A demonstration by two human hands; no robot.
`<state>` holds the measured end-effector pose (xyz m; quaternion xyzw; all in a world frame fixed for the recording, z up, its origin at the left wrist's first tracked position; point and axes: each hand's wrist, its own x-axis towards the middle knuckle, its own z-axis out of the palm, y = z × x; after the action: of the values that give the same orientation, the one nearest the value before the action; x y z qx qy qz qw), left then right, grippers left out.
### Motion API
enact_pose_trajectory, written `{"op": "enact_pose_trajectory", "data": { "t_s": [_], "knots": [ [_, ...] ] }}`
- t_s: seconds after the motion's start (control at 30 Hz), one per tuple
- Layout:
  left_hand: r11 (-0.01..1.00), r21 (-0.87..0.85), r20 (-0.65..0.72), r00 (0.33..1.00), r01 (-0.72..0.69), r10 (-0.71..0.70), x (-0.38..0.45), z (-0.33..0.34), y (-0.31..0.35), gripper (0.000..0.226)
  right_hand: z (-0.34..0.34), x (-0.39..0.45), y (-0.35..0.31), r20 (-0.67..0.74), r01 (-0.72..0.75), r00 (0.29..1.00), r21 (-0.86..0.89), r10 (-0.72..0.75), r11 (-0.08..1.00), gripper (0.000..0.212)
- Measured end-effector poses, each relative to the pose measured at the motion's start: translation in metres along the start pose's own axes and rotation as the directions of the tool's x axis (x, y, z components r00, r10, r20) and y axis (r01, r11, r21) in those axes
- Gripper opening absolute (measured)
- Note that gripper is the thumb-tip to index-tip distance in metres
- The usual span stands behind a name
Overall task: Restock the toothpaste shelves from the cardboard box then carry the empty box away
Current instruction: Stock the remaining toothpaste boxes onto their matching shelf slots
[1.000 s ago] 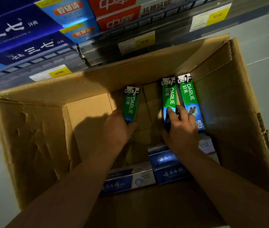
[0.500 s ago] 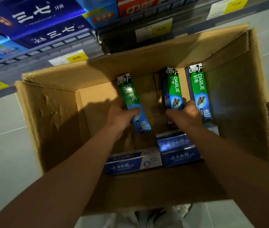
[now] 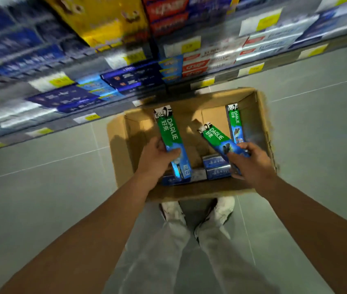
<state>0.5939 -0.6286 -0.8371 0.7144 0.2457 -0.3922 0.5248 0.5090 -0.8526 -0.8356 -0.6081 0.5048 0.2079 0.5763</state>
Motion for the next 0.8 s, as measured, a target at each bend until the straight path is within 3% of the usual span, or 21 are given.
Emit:
{"op": "enact_pose_trajectory", "data": {
  "t_s": [0.17,0.3,0.43,0.6,0.8],
  "knots": [
    [0.998,0.016,0.020,0.998,-0.067,0.067,-0.125,-0.041,0.055,0.066,-0.016,-0.127,-0.043,-0.078,0.094,0.992,-0.097,-0.102,0.991,0.015],
    [0.977,0.135,0.025,0.986,-0.164,0.162,-0.214,-0.078,0.079,0.085,-0.023,-0.214,-0.066,-0.035,0.112,0.993,-0.100,-0.116,0.989,0.018],
    [0.972,0.100,0.024,0.977,-0.212,0.211,-0.297,-0.101,0.091,0.084,-0.029,-0.291,-0.070,0.001,0.160,0.987,-0.174,-0.162,0.972,0.024],
    [0.967,-0.007,-0.078,0.964,-0.254,0.253,-0.386,-0.114,0.082,0.079,-0.036,-0.366,-0.064,0.058,0.279,0.960,-0.234,-0.273,0.932,0.044],
    [0.935,-0.184,-0.200,0.943,-0.303,0.267,-0.487,-0.145,0.050,0.063,-0.028,-0.469,-0.062,0.131,0.411,0.912,-0.261,-0.390,0.873,0.034]
  ]
}}
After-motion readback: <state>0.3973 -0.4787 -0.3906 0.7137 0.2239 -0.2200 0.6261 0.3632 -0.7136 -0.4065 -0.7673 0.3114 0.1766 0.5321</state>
